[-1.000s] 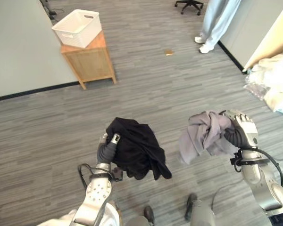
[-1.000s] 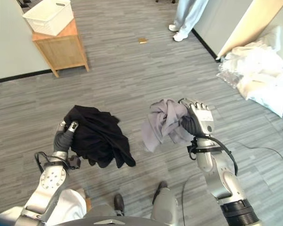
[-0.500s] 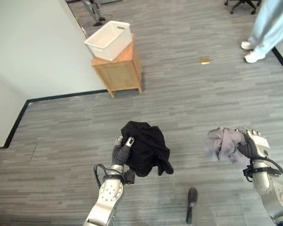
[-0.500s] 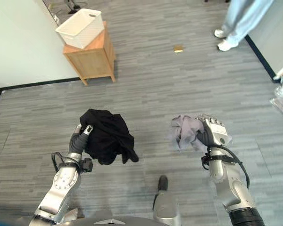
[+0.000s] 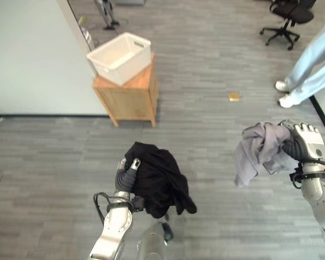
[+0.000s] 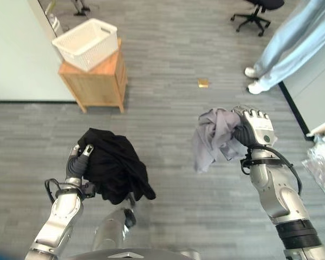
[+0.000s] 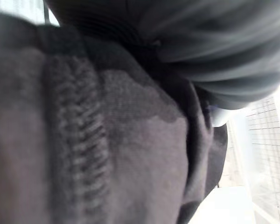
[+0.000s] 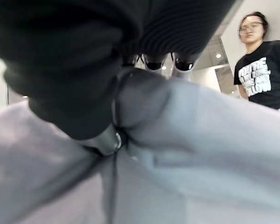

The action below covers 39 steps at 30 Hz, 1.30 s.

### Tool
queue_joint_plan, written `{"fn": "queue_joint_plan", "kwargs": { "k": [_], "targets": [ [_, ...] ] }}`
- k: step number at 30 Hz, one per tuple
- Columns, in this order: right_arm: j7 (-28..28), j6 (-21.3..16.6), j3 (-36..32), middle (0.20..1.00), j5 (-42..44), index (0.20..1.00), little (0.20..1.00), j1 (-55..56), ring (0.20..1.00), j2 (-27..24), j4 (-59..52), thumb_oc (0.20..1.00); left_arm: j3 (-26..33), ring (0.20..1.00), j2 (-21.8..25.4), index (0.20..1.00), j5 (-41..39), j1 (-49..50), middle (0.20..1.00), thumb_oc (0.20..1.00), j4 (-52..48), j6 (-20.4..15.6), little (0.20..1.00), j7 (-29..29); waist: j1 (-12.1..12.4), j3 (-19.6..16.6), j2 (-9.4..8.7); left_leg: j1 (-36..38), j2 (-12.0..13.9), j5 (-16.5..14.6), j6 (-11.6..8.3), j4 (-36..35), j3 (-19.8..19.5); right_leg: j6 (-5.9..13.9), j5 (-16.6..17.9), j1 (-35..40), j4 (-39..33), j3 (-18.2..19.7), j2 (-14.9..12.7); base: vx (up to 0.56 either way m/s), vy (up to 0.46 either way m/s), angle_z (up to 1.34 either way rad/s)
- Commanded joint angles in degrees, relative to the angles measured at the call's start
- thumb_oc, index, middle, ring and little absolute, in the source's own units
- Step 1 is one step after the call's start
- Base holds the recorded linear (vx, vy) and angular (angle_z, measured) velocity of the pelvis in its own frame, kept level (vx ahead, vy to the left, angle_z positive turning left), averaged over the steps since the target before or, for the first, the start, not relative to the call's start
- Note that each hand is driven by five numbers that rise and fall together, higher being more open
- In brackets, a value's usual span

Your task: Pick up bed clothes into laundry basket.

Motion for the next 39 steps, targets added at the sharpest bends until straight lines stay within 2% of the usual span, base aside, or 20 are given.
{"fn": "queue_joint_plan", "kwargs": {
  "k": [1, 2, 4, 6, 9, 11, 12, 14, 16, 18, 21, 23, 26, 28, 29, 30, 31, 33, 36, 39],
  "targets": [
    [-2.41, -1.58, -1.81, 0.200, -0.91, 0.200, 0.200, -8.52, 0.200, -2.47, -3.39, 0.200, 1.44, 0.200, 0.96, 0.200, 0.00, -0.84, 0.200, 0.200, -8.74, -4.57, 0.200, 2.31, 5.71, -3.58, 3.23, 11.16, 5.61, 5.48, -11.31, -12.74, -3.06, 3.62, 0.70, -2.00, 4.80, 0.96, -0.53, 0.58, 0.157, -0.71],
    [-2.43, -1.59, -1.83, 0.200, -0.99, 0.200, 0.200, -8.45, 0.200, -2.35, -3.38, 0.200, 1.42, 0.200, 1.06, 0.200, 0.01, -0.79, 0.200, 0.200, -8.75, -4.57, 0.200, 2.34, 5.88, -3.62, 3.01, 11.25, 5.41, 5.38, -11.21, -12.77, -2.85, 3.79, 0.47, -2.26, 5.28, 1.11, -0.88, 0.55, 0.167, -0.53],
    [-2.51, -1.10, -2.06, 0.200, -2.19, 0.200, 0.200, -7.60, 0.200, -1.29, -4.19, 0.200, 0.91, 0.200, 1.88, 0.200, 0.11, -1.71, 0.200, 0.200, -8.57, -4.09, 0.200, 2.48, 5.75, -3.83, 1.79, 14.20, 2.79, 2.91, -8.96, -12.75, -2.33, 6.25, 5.29, -5.17, 16.84, 1.10, -4.54, 0.35, 0.191, 0.06],
    [-2.96, -0.80, -1.88, 0.200, -3.53, 0.200, 0.200, -8.16, 0.200, -0.44, -5.27, 0.200, -0.19, 0.200, 2.99, 0.200, 0.84, -3.84, 0.200, 0.200, -7.43, -3.50, 0.200, 3.42, 3.55, -2.73, 0.90, 18.32, -2.34, -2.75, -4.92, -13.05, -5.14, 8.64, 17.42, -13.57, 33.47, 6.68, -6.52, 0.51, 0.270, 0.53],
    [-2.95, -0.75, -0.52, 0.200, -4.17, 0.200, 0.200, -9.82, 0.200, -0.01, -5.32, 0.200, -0.90, 0.200, 3.13, 0.200, 1.09, -5.39, 0.200, 0.200, -6.62, -3.50, 0.200, 3.52, 2.07, -1.91, 1.54, 20.78, -4.44, -6.07, -3.52, -13.05, -7.10, 7.84, 15.83, -19.51, 36.82, 9.19, -6.75, 0.40, 0.149, 0.89],
    [-2.86, -0.81, 0.23, 0.200, -4.30, 0.200, 0.200, -10.76, 0.200, 0.22, -5.20, 0.200, -1.19, 0.200, 3.08, 0.200, 1.07, -6.17, 0.200, 0.200, -6.40, -3.47, 0.200, 3.57, 1.17, -1.04, 2.34, 21.62, -4.40, -5.79, -3.12, -13.05, -7.43, 5.99, 13.89, -23.16, 35.29, 9.14, -5.34, 0.33, 0.033, 0.22],
    [-2.56, -0.84, 1.12, 0.200, -3.99, 0.200, 0.200, -11.84, 0.200, 0.57, -5.35, 0.200, -1.63, 0.200, 3.07, 0.200, 0.88, -6.29, 0.200, 0.200, -6.35, -3.73, 0.200, 2.63, 0.17, -0.29, 3.17, 23.29, -5.15, -6.97, -3.22, -13.05, -9.80, 4.05, 8.96, -25.82, 30.52, 8.83, -3.66, 0.32, -0.032, 0.70],
    [-2.46, -0.84, 1.90, 0.200, -3.50, 0.200, 0.200, -12.69, 0.200, 1.65, -5.13, 0.200, -2.36, 0.200, 2.57, 0.200, 0.12, -5.91, 0.200, 0.200, -6.49, -3.59, 0.200, 1.47, -1.18, 0.00, 3.38, 25.08, -5.84, -8.80, -3.55, -13.05, -12.61, 2.15, 4.40, -27.52, 23.73, 9.81, -0.58, 0.49, -0.054, 1.03],
    [-2.30, -0.44, 2.22, 0.200, -3.35, 0.200, 0.200, -12.80, 0.200, 1.85, -4.63, 0.200, -2.59, 0.200, 2.05, 0.200, -0.78, -4.96, 0.200, 0.200, -6.47, -3.59, 0.200, 0.14, -2.35, 0.12, 2.93, 27.25, -7.17, -10.88, -3.97, -13.05, -15.52, 1.84, 5.84, -29.34, 13.93, 12.72, 2.56, 0.46, -0.107, 1.09],
    [-2.43, 0.01, 2.81, 0.200, -3.08, 0.200, 0.200, -13.95, 0.200, 1.68, -3.91, 0.200, -2.34, 0.200, 1.85, 0.200, -1.68, -4.47, 0.200, 0.200, -6.09, -3.95, 0.200, -0.92, -2.85, 0.07, 2.94, 29.47, -7.63, -12.33, -4.62, -13.05, -17.19, 2.67, 10.11, -31.71, 6.08, 11.69, 2.33, 0.42, -0.126, 0.86],
    [-2.45, 0.37, 4.35, 0.200, -3.40, 0.200, 0.200, -16.12, 0.200, 2.35, -2.82, 0.200, -1.44, 0.200, 1.85, 0.200, -1.79, -4.25, 0.200, 0.200, -5.13, -3.95, 0.200, -1.02, -2.66, 0.16, 3.02, 33.46, -7.52, -14.65, -5.68, -13.05, -17.31, 4.18, 13.41, -34.68, 1.43, 5.35, -0.35, 0.39, -0.115, 0.74],
    [-2.13, 0.49, 5.01, 0.200, -3.93, 0.200, 0.200, -16.81, 0.200, 2.14, -2.19, 0.200, -1.39, 0.200, 1.61, 0.200, -1.54, -3.77, 0.200, 0.200, -5.13, -3.91, 0.200, -1.51, -2.01, -0.24, 2.40, 35.92, -8.68, -16.43, -5.37, -12.86, -17.96, 3.55, 14.04, -32.60, 1.31, 3.50, -1.34, 0.41, -0.136, 0.17],
    [-2.47, 0.37, 6.12, 0.200, -4.24, 0.200, 0.200, -18.07, 0.200, 2.32, -1.88, 0.200, -1.75, 0.200, -0.07, 0.200, -1.85, -2.86, 0.200, 0.200, -5.07, -4.38, 0.200, -1.38, -1.36, -1.26, 2.32, 35.72, -8.67, -19.98, -7.29, -0.94, -18.99, 2.34, 16.00, -28.09, 0.57, 1.35, -2.46, 0.44, -0.190, 0.49],
    [-2.50, 0.30, 7.00, 0.200, -4.32, 0.200, 0.200, -19.91, 0.200, 1.78, -1.65, 0.200, -1.50, 0.200, -0.75, 0.200, -3.06, -1.99, 0.200, 0.200, -5.36, -5.03, 0.200, -1.71, -0.44, -0.89, 2.77, 31.99, -5.31, -16.66, -10.52, 11.24, -18.30, 1.04, 15.04, -23.18, -0.90, -0.69, -2.42, 0.35, -0.244, 0.38],
    [-2.82, 0.17, 7.69, 0.200, -3.95, 0.200, 0.200, -21.58, 0.200, 1.29, -0.94, 0.200, -0.74, 0.200, -0.99, 0.200, -3.90, -1.47, 0.200, 0.200, -4.84, -5.44, 0.200, -1.27, 0.56, 0.19, 2.54, 27.17, -1.28, -10.24, -14.55, 22.94, -16.18, -0.99, 12.07, -19.02, -1.28, -2.73, -2.00, 0.24, -0.225, 0.25],
    [-2.87, 0.15, 7.70, 0.200, -3.94, 0.200, 0.200, -21.69, 0.200, 1.30, -0.87, 0.200, -0.72, 0.200, -0.98, 0.200, -3.90, -1.54, 0.200, 0.200, -4.84, -5.45, 0.200, -1.26, 0.45, 0.24, 2.39, 26.83, -1.34, -10.04, -14.53, 23.17, -16.31, -1.11, 12.20, -19.16, -1.28, -2.83, -2.11, 0.21, -0.245, 0.19],
    [-2.68, 0.42, 7.69, 0.200, -3.79, 0.200, 0.200, -21.75, 0.200, 1.02, -0.65, 0.200, -0.52, 0.200, -1.12, 0.200, -4.52, -0.96, 0.200, 0.200, -4.32, -5.40, 0.200, -1.39, 1.12, 1.05, 2.14, 24.70, 1.25, -7.77, -15.42, 27.03, -14.70, -1.93, 10.72, -17.32, -1.28, -3.51, -1.76, 0.15, -0.130, -0.02],
    [-2.12, 0.62, 7.77, 0.200, -3.44, 0.200, 0.200, -21.57, 0.200, 0.45, -0.14, 0.200, 0.08, 0.200, -1.35, 0.200, -6.81, 0.51, 0.200, 0.200, -3.21, -5.09, 0.200, -2.45, 2.11, 1.63, 2.11, 22.16, 5.35, -6.91, -14.45, 24.10, -10.84, -2.21, 9.12, -15.27, -1.28, -5.10, -1.58, 0.21, -0.117, 0.18],
    [-1.19, 0.77, 8.66, 0.200, -3.76, 0.200, 0.200, -21.78, 0.200, 0.05, 2.15, 0.200, 0.98, 0.200, -0.67, 0.200, -6.75, 2.73, 0.200, 0.200, -1.37, -4.35, 0.200, -3.18, 3.44, 1.44, 2.47, 19.67, 2.14, -9.32, -11.56, 12.02, -10.60, -1.12, 7.79, -14.25, -1.28, -4.83, -0.97, 0.21, 0.011, 0.09],
    [-1.40, 1.07, 9.83, 0.200, -3.56, 0.200, 0.200, -22.46, 0.200, -0.02, 6.56, 0.200, 1.64, 0.200, -0.46, 0.200, -7.08, 3.53, 0.200, 0.200, -0.46, -4.47, 0.200, -3.31, 4.15, 0.95, 3.24, 18.70, 0.79, -5.36, -11.39, 1.27, -10.52, -0.60, 6.44, -13.09, -1.28, -4.35, -0.16, 0.22, 0.042, -0.05]
  ]
}}
